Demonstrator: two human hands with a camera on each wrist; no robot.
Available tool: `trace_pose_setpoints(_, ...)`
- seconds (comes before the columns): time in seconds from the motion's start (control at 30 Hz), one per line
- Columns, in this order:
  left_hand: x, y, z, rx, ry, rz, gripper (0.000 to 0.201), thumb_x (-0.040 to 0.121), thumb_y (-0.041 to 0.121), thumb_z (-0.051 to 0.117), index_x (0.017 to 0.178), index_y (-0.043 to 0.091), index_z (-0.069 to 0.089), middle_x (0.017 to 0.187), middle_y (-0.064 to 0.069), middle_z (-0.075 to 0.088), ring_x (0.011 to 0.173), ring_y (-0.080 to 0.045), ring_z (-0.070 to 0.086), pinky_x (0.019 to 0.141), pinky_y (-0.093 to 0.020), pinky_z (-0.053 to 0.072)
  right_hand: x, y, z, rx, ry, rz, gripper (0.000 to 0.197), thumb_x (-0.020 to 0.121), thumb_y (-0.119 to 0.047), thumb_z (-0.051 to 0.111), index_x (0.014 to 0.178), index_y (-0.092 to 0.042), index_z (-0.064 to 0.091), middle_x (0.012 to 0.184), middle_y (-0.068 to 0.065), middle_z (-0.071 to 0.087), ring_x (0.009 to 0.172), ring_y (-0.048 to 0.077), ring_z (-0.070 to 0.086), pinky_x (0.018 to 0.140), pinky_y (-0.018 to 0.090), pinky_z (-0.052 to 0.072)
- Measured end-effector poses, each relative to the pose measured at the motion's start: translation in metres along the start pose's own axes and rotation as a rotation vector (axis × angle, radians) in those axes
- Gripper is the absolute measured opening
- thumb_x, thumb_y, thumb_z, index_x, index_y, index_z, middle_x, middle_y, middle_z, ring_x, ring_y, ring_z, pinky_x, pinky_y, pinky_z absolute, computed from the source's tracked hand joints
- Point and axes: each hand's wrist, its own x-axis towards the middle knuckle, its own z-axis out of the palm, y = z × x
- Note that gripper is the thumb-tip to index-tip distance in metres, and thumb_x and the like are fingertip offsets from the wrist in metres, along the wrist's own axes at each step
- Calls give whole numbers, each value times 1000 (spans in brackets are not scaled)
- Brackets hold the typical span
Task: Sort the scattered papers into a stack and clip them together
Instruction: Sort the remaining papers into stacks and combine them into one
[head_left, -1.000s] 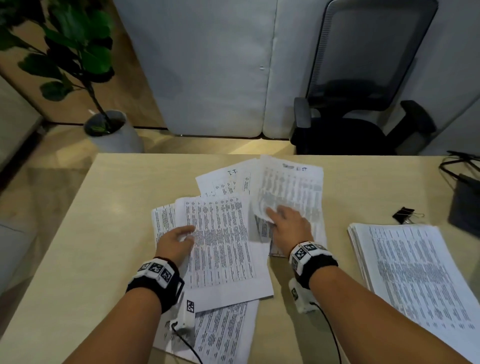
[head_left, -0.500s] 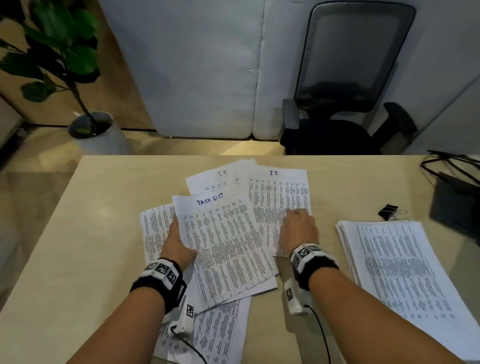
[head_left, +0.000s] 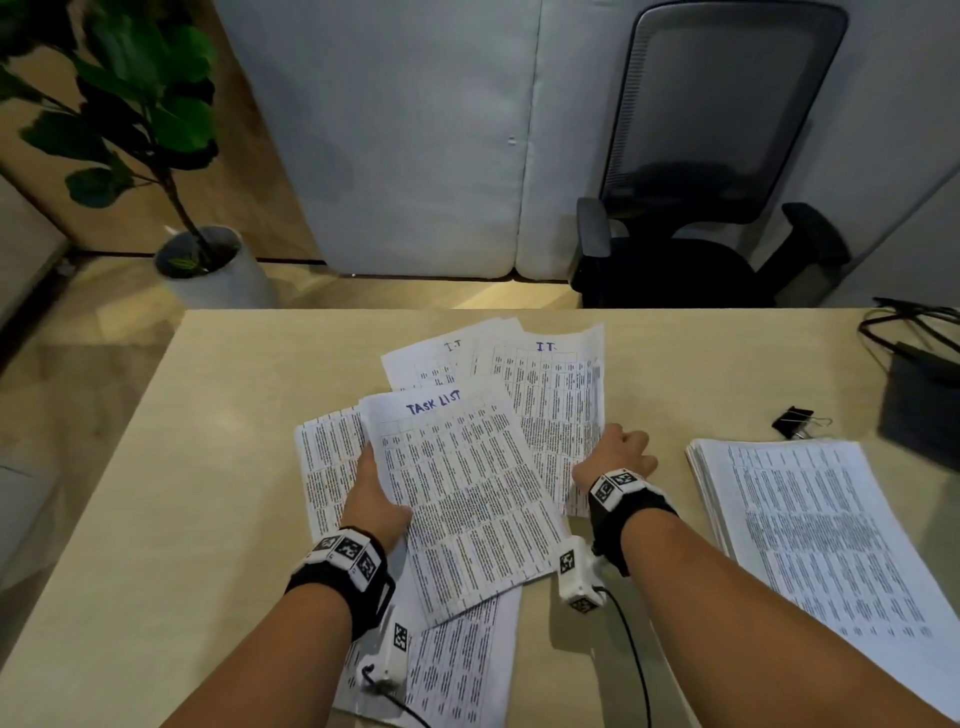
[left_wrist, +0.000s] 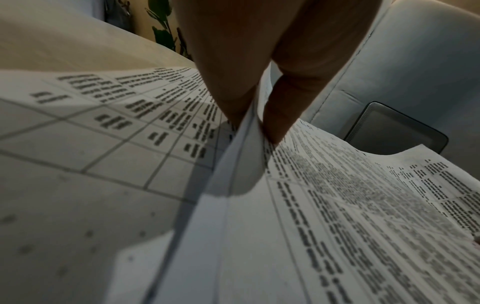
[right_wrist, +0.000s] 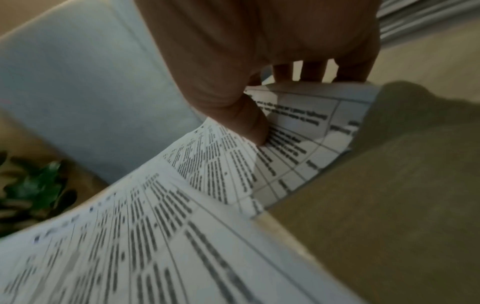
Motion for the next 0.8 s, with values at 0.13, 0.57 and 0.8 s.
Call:
trace_pose_setpoints(0.13,-3,1,0,19,-3,-19,103,79,-5,65,154,30,4,149,-7,40,96,-27,57,75,-31,50,-10,1,8,59,31,-85,58,79,-4,56,129,-17,29,124,12,26,98,38,51,84,40,51)
trace_pose_setpoints(0.57,-14,10,3,22,32,14,95,83,-4,61,154,27,6,132,-13,55,83,-21,54,73,-30,47,-29,-15,15,-52,-9,-151,95,81,-23,59,149,-29,-7,121,11,51,112,31,51,91,45,41)
trace_pose_setpoints(0.8,-17,7,-2,6,71,93,116,80,-6,65,148,43,-15,156,-7,28,69,-14,58,53,-21,46,-15,9,-32,235,268,-196,20,88,-5,47,106,-4,55,108,16,55,84,33,58,74,36,51)
